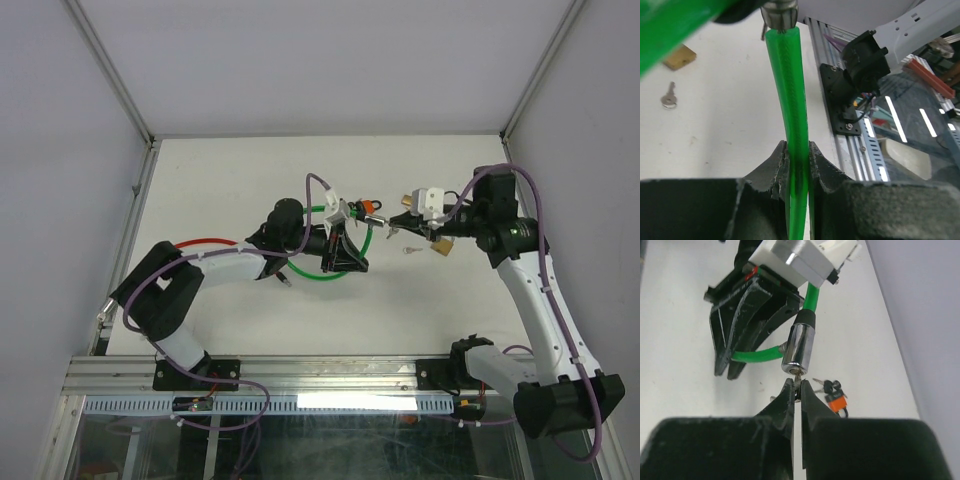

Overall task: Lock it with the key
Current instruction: Lock the lock.

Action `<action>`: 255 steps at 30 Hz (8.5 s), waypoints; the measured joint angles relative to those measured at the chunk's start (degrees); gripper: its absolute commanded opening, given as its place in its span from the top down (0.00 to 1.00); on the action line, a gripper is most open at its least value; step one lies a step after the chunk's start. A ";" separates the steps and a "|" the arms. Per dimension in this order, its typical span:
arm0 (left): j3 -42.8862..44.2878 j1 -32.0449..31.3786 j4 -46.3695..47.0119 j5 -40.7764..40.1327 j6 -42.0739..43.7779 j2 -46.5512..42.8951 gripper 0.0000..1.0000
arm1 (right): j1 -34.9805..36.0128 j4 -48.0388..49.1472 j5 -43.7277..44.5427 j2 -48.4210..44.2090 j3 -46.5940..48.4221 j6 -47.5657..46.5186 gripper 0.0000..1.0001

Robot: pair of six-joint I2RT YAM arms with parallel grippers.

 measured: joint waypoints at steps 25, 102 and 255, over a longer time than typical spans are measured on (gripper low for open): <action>2.16 2.60 -7.28 4.39 -7.26 3.04 1.00 | -9.01 -11.61 -3.02 -2.73 -0.24 -8.72 0.39; 1.25 4.24 -3.74 10.88 -13.62 3.78 1.00 | 16.52 -13.18 28.89 4.09 7.89 -18.91 1.00; -6.12 7.63 -5.97 -3.45 -14.01 -2.25 1.00 | 5.79 12.85 5.03 4.02 -3.72 34.95 1.00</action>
